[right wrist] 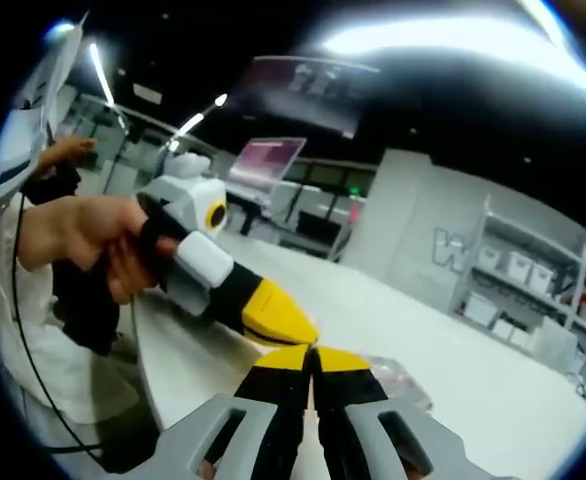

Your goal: Open the resealable bag by pulling the two sides of the seal apart until the entire bag opening is separated and visibly accessible.

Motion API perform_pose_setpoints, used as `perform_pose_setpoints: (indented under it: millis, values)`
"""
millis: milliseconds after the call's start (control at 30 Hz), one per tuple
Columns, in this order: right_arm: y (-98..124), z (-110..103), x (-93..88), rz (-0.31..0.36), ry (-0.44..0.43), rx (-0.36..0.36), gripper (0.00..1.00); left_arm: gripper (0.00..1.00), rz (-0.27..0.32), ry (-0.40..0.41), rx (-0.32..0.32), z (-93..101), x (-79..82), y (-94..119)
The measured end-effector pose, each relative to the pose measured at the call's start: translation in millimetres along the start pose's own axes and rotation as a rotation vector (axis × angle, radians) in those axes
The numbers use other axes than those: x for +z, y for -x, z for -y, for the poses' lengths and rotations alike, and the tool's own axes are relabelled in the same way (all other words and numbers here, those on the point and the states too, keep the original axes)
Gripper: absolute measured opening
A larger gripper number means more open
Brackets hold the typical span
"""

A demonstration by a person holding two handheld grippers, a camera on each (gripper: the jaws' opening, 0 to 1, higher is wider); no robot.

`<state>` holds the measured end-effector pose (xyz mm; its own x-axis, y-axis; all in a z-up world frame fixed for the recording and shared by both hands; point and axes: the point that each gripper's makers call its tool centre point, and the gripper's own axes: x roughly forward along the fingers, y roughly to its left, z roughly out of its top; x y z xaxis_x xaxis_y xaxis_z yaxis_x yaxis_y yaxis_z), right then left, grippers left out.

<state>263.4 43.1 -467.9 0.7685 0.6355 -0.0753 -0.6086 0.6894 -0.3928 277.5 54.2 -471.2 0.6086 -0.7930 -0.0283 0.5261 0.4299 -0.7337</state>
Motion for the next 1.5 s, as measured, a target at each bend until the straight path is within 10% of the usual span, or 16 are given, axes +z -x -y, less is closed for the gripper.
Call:
perform_pose_setpoints:
  millis: [1500]
  values:
    - [0.1,1.6,-0.9,0.008,0.022,-0.004,0.0,0.01,0.006,-0.016,-0.015,1.6,1.2,-1.0]
